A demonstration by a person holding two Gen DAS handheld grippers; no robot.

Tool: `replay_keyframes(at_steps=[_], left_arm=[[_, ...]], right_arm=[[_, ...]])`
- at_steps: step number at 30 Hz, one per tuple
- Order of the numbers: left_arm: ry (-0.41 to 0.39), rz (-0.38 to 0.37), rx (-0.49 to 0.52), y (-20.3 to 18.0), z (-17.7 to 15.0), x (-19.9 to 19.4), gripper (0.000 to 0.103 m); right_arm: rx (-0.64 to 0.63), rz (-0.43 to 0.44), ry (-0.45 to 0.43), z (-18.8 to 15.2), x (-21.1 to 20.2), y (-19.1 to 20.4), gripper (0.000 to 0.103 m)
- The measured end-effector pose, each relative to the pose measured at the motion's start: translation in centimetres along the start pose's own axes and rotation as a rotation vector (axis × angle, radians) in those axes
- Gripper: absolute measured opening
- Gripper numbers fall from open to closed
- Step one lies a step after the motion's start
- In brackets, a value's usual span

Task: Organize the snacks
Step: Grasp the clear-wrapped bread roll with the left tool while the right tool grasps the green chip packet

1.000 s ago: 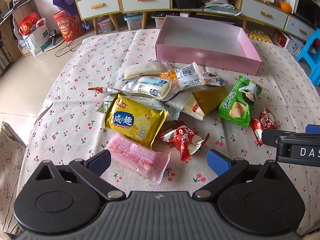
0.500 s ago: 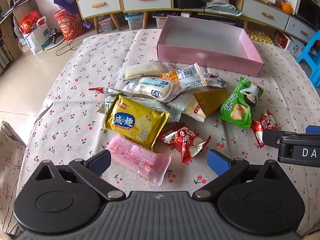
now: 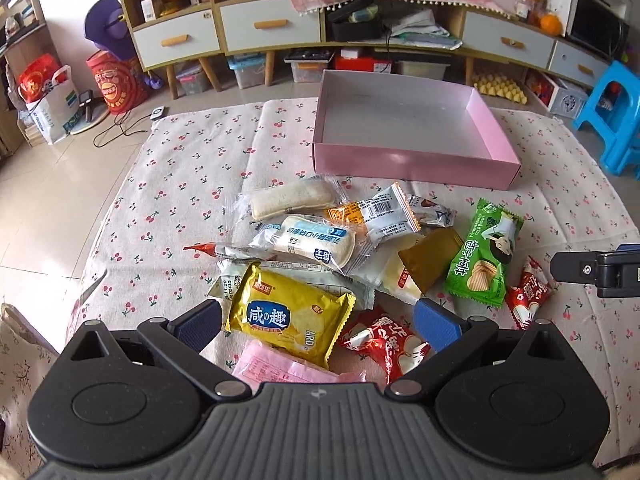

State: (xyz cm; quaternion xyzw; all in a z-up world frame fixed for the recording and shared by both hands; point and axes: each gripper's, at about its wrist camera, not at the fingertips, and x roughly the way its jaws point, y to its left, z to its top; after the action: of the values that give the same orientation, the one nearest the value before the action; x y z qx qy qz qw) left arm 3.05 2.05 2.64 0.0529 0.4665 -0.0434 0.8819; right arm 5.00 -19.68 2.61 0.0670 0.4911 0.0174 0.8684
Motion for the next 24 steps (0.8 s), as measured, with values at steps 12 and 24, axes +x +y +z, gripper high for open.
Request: replay_keyframes(at_steps=[12,24], left_arm=[[0.083,-0.123,-0.168,4.2,3.1,4.4,0.091],[0.077,-0.178,-0.259,7.3,6.9,9.2,0.077]], right_arm=[[0.187,0.178,0.111,1.8,4.8,-1.3,0.102],[0.320,0.199,0.144,3.6,8.1,-2.4,0.087]])
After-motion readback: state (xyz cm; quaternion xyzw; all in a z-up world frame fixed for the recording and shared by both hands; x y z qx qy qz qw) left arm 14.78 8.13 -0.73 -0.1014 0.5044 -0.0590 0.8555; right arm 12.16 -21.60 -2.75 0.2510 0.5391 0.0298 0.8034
